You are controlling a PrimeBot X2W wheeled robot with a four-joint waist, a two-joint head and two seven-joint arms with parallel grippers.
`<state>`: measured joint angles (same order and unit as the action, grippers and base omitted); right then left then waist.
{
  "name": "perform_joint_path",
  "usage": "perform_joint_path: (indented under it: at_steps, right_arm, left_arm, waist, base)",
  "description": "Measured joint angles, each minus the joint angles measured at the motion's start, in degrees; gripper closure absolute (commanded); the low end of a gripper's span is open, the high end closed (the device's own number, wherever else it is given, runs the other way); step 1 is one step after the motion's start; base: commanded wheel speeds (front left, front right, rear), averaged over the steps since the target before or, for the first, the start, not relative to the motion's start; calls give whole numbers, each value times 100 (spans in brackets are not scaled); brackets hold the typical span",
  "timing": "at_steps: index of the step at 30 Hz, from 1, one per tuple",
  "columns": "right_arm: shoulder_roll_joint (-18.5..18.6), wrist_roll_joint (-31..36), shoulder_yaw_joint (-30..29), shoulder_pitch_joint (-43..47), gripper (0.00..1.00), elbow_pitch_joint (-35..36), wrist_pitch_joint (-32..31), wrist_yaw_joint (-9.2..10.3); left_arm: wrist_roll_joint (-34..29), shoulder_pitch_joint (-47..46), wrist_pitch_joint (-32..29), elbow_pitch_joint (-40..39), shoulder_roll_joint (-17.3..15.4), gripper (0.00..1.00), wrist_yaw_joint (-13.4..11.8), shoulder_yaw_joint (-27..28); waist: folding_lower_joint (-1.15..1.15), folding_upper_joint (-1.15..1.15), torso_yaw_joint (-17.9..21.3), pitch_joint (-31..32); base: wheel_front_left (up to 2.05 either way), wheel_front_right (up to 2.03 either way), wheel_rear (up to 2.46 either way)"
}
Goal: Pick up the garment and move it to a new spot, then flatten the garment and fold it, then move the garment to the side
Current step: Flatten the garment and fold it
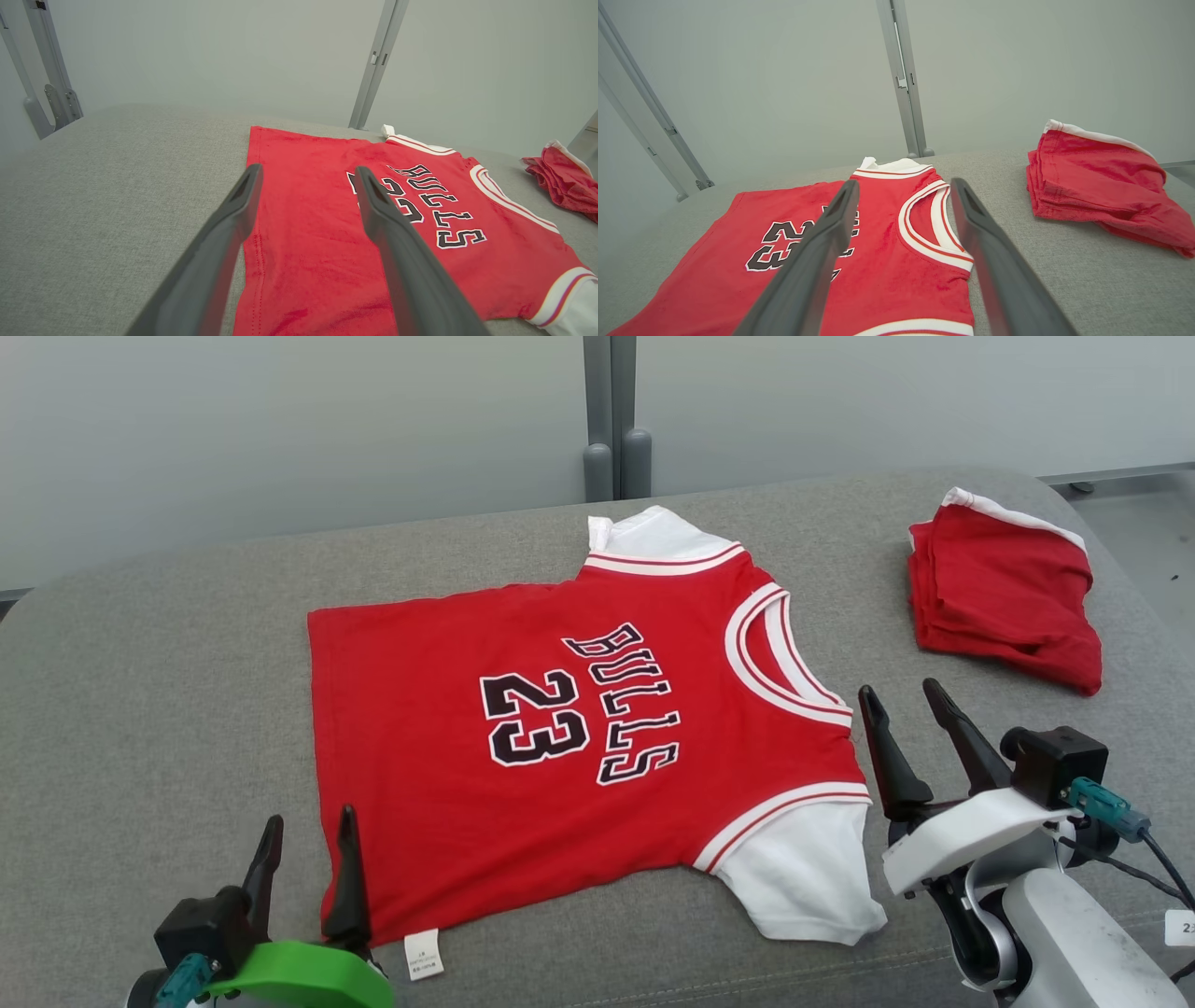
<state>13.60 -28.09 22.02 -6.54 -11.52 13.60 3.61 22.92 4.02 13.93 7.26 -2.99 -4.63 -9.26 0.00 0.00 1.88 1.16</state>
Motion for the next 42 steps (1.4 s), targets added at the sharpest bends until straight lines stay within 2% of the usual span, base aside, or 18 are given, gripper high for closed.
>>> perform_joint_path:
  at_steps: [7,14,22,33,39,41,42]
  right_arm:
    - [-66,-19,-26,7,0,-46,3,10]
    - [-107,-71,-55,12,0,-69,1,11]
    - [-103,-73,-81,0,0,-67,-3,11]
    - [-36,-73,-97,-82,0,-53,-54,10]
    - [-7,-73,-136,-119,0,-54,-54,10]
    - [3,-73,-145,-119,0,-54,-54,10]
    - [2,-73,-144,-119,0,-54,-54,10]
  left_arm:
    - [142,274,-180,412,5,0,0,-12]
    - [926,457,-397,759,19,0,8,131]
    - [1552,456,-633,1106,26,0,115,135]
    - [2646,193,-614,1304,31,0,210,122]
    - [3028,74,-572,1432,33,0,263,93]
    - [3119,50,-528,1461,34,10,267,83]
    - [3176,42,-526,1480,34,19,267,81]
  waist:
    - [0,0,12,-21]
    - [0,0,60,-121]
    - [0,0,113,-290]
    - [0,0,241,-503]
    - [0,0,287,-557]
    - [0,0,290,-564]
    - [0,0,292,-567]
  base:
    - [0,0,0]
    - [0,0,0]
    - [0,0,0]
    - [0,0,0]
    - [0,0,0]
    - [0,0,0]
    - [0,0,0]
